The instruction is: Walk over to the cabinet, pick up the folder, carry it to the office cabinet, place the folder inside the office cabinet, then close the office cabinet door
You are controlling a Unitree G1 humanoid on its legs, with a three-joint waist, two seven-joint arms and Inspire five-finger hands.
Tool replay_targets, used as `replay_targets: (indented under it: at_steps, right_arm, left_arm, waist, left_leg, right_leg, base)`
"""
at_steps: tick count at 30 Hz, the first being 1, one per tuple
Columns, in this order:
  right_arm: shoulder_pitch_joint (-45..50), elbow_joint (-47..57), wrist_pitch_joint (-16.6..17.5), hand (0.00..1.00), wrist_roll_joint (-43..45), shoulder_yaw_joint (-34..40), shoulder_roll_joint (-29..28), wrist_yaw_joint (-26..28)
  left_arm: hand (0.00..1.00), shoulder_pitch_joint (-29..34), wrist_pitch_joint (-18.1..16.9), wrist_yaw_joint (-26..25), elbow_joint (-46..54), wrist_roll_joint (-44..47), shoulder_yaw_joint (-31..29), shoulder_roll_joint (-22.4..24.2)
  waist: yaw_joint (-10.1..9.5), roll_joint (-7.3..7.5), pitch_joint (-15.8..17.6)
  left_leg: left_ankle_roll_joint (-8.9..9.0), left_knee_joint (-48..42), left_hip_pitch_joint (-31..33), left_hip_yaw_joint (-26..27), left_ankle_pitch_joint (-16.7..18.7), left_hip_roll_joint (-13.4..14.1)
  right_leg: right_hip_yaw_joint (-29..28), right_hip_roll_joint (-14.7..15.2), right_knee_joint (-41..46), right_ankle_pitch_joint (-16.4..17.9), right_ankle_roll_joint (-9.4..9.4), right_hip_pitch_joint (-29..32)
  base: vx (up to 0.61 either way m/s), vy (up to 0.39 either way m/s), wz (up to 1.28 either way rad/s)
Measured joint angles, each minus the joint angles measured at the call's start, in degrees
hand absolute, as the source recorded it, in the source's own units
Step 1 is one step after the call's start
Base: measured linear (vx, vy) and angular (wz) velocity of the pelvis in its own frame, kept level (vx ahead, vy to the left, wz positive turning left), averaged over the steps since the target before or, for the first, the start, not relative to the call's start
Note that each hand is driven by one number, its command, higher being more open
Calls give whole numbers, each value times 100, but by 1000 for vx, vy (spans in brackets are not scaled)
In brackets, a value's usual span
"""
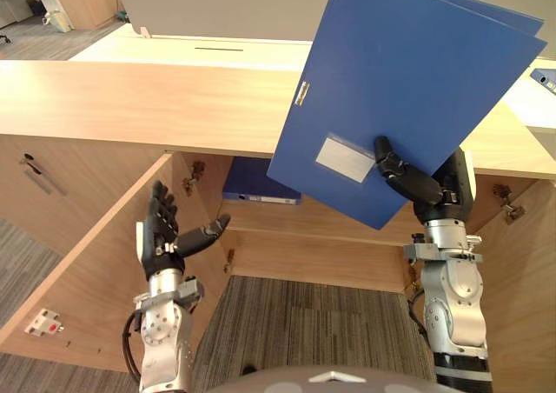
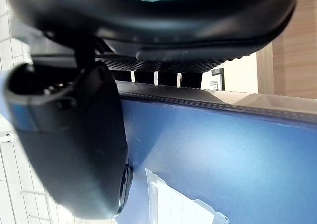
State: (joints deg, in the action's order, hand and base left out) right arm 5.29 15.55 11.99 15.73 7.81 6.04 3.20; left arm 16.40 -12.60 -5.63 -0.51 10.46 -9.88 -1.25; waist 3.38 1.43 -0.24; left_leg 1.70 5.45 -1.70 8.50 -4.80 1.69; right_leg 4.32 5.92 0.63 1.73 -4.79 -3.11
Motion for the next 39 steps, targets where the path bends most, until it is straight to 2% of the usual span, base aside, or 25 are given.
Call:
replay_targets:
  at_steps: [8,14,19,23,26,28,29,31,33,37,39]
  right_arm:
    - [66,297,13,0,3,-138,7,-11]
    - [216,297,33,0,-101,-908,167,29]
    - [222,242,47,0,-868,-1686,633,33]
    - [57,-215,47,0,-1556,-2379,1071,-8]
    - [-382,-635,46,0,-1930,-2853,1419,-63]
    - [-782,-794,46,0,-2094,-3084,1592,-93]
    - [-1121,-901,48,0,-2215,-3200,1666,-139]
    - [-1709,-1199,46,0,-2417,-3323,1715,-218]
    - [-2047,-1371,30,0,-2528,-3402,1776,-291]
    - [-2193,-1361,28,0,-2700,-3401,2001,-490]
    - [-2187,-1312,11,0,-2700,-3391,2097,-545]
  left_arm:
    - [100,34,201,-43,-1563,-570,-14,-9]
    - [100,52,386,71,-2946,-896,-11,-74]
    - [100,59,424,106,-3767,-1050,71,-218]
    - [100,0,437,98,-4333,-1239,223,-430]
    - [100,-304,435,91,-4632,-1350,302,-530]
    - [100,-603,433,53,-4711,-1350,364,-580]
    - [100,-856,426,30,-4722,-1348,433,-648]
    - [100,-1344,423,-33,-4780,-1343,460,-754]
    - [100,-1643,404,-63,-4812,-1341,457,-813]
    - [100,-1868,266,-88,-4650,-1208,386,-876]
    - [100,-1902,213,-91,-4402,-1207,389,-905]
  waist:
    - [1,4,3]
    - [-13,52,30]
    - [-26,102,56]
    - [-84,124,116]
    - [-143,42,400]
    - [-163,-32,695]
    - [-162,-48,984]
    - [-168,-57,1424]
    - [-187,-114,1786]
    - [-223,-246,2188]
    - [-263,-307,2273]
  left_leg:
    - [12,0,46,2,9,8]
    - [29,0,113,25,21,32]
    - [36,-3,216,63,26,72]
    - [46,-4,292,164,33,97]
    - [33,-16,404,211,-5,101]
    - [2,-49,642,242,-76,103]
    - [-15,-281,946,249,-67,111]
    - [-46,-1103,1732,250,174,215]
    - [-51,-1801,2263,237,425,322]
    - [-85,-3219,3477,197,929,525]
    - [-90,-3726,3892,181,1147,626]
  right_leg:
    - [1,-7,-22,0,0,32]
    - [-18,-25,-26,4,7,112]
    - [-78,-35,-22,1,12,233]
    - [-171,-59,-3,-14,33,368]
    - [-244,-65,121,-28,49,560]
    - [-290,-74,327,-27,51,888]
    - [-318,-66,554,-23,55,1198]
    - [-351,-70,992,1,89,1818]
    - [-368,-123,1371,85,131,2216]
    - [-455,-166,2743,563,146,3428]
    - [-475,-168,3272,792,151,3860]
  base:
    - [0,0,0]
    - [0,0,0]
    - [6,-5,-4]
    - [-5,-4,-12]
    - [-48,3,-10]
    - [-125,6,-7]
    - [-137,2,-3]
    - [-198,-6,-4]
    - [-180,-10,-8]
    - [-169,-24,-6]
    - [-165,-52,-3]
